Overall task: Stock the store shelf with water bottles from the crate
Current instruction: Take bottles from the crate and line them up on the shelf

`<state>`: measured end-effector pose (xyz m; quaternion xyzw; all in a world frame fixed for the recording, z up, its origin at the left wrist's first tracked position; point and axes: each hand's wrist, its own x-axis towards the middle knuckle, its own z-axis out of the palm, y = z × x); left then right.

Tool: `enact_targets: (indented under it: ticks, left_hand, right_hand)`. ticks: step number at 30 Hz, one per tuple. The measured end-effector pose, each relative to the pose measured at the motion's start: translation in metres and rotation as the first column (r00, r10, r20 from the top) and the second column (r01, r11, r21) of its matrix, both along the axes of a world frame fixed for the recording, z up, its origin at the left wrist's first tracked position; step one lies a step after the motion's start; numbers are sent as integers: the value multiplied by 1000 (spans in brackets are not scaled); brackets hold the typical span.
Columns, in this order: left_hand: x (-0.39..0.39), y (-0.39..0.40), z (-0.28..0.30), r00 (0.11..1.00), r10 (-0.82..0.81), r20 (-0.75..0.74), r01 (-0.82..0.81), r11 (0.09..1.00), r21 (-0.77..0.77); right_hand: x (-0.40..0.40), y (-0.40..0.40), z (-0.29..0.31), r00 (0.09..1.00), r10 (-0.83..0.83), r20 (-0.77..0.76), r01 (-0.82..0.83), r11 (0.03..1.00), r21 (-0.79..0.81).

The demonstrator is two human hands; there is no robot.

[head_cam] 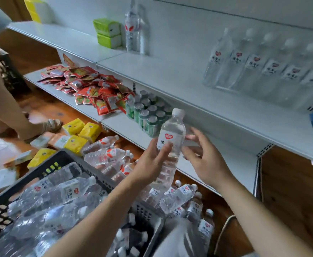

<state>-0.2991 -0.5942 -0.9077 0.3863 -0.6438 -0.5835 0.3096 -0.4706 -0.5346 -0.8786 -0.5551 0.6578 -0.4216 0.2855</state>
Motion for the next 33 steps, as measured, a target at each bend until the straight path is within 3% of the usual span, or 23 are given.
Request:
enact_targets:
  ticks: [3, 12, 17, 28, 33]
  left_hand:
    - [-45, -21, 33, 993, -12, -120, 12, 1000, -2]
    - [-154, -66, 101, 979, -58, -198, 23, 984, -175]
    - [-199, -98, 104, 994, -71, -83, 38, 937, -347]
    - [-249, -167, 71, 994, 18, 106, 40, 850, -526]
    - [-262, -210, 43, 979, 65, 195, 42, 865, -500]
  right_hand:
    - [-9, 6, 8, 996, -10, -90, 8, 1000, -21]
    - [-79, -37, 49, 959, -247, -139, 217, 955, -202]
    - [-125, -79, 48, 919, -353, -176, 307, 920, -244]
    - [-181, -154, 17, 883, -436, -175, 385, 885, -262]
    - [-201, -187, 15, 849, -482, -218, 418, 864, -280]
